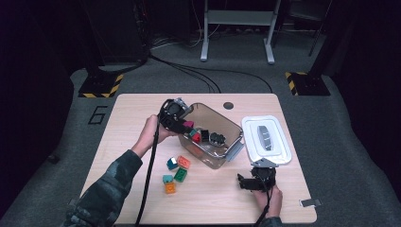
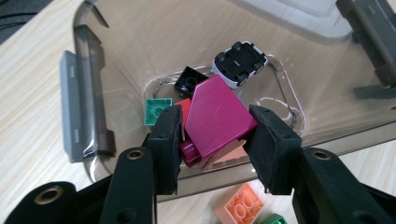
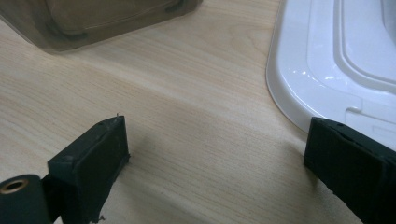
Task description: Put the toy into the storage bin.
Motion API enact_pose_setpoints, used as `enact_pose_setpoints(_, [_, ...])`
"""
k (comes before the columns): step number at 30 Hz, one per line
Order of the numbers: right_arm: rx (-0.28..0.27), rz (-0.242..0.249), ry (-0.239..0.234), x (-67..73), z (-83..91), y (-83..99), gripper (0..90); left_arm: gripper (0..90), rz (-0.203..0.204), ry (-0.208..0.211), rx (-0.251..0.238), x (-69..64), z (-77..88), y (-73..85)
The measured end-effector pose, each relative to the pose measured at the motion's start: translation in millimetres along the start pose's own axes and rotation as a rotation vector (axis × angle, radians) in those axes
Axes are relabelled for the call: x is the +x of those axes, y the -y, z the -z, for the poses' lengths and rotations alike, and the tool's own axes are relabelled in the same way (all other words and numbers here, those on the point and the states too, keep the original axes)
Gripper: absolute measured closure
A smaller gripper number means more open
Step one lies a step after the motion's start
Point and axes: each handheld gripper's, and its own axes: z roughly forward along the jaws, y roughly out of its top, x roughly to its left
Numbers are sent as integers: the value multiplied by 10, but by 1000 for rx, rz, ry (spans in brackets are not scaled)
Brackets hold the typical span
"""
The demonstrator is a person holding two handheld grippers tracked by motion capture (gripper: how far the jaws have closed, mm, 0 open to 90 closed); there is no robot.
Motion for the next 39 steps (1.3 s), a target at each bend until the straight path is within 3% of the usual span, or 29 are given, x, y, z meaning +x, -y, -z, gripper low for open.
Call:
enact_pose_setpoints(8, [0, 0, 0, 0, 0, 0, 54, 559, -17, 29, 54, -11, -109, -19])
enact_pose_setpoints(16, [0, -1, 0, 1, 0, 0, 54, 550, -17, 51, 73, -45, -133, -20])
enact_pose_setpoints(23, [0, 0, 0, 1, 0, 0, 54, 442, -21, 51, 63, -67, -49, 12])
enact_pose_setpoints(27, [-1, 0, 1, 0, 0, 0, 55, 326, -22, 33, 42, -86, 42, 76])
enact_pose_setpoints(32, [-1, 0, 1, 0, 0, 0, 55, 198, -17, 11, -23, -120, 193, 242])
enact_pose_setpoints(39, [-2, 2, 2, -3, 1, 0, 58, 146, 6, -56, -88, -196, 357, 627])
